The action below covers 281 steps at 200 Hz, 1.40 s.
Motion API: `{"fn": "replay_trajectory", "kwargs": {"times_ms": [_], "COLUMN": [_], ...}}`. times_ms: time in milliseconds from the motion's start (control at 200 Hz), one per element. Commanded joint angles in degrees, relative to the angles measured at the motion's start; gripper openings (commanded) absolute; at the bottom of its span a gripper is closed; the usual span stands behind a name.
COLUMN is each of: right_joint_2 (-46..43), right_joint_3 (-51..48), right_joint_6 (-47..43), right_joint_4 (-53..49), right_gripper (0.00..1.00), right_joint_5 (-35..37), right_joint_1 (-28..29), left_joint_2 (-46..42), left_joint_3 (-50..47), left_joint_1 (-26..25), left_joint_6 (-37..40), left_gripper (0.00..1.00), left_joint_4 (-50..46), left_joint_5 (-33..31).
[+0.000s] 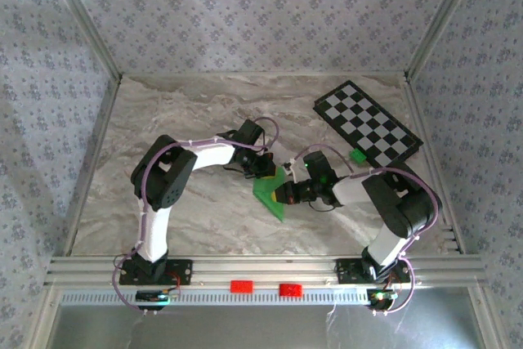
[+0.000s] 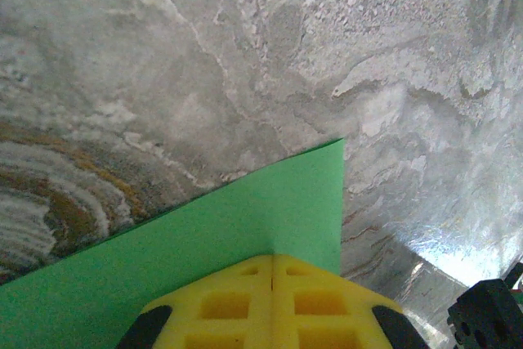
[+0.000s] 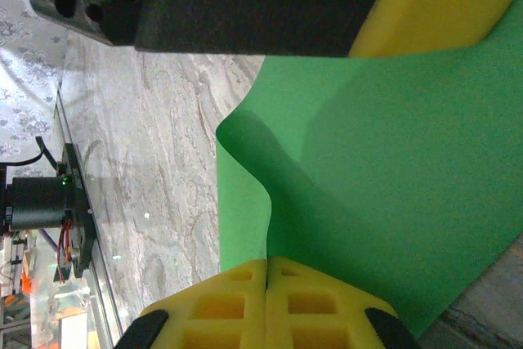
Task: Fold a paper plane with a square sheet of paper (pick it up from the middle)
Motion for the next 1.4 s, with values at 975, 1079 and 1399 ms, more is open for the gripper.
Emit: {"fn": "replay_trajectory", "kwargs": {"times_ms": [975,1079,1399], "right_joint_2": [4.41,4.58,5.61], "right_joint_3": [1.99,1.90,0.68], "right_joint_6": [-2.85,-2.98,-2.41], "right_joint_4": [-2.93,-3.24,-1.77], "right_gripper": [0.00,0.00,0.00], "right_joint_5": [0.36,0.54,1.37], "right_joint_1": [-0.34,-0.34,-0.36], "left_joint_2": [2.21,1.94,-0.35], "left_joint_3": [-0.03,0.35,5.62], "left_joint_1": [-0.74,-0.72,-0.29], "left_joint_6": [0.49,0.66,1.44], "left_gripper": [0.00,0.00,0.08], "left_joint_4": [-1.68,-1.79,-4.62], "left_joint_5": [-1.20,-1.53,-3.28]}}
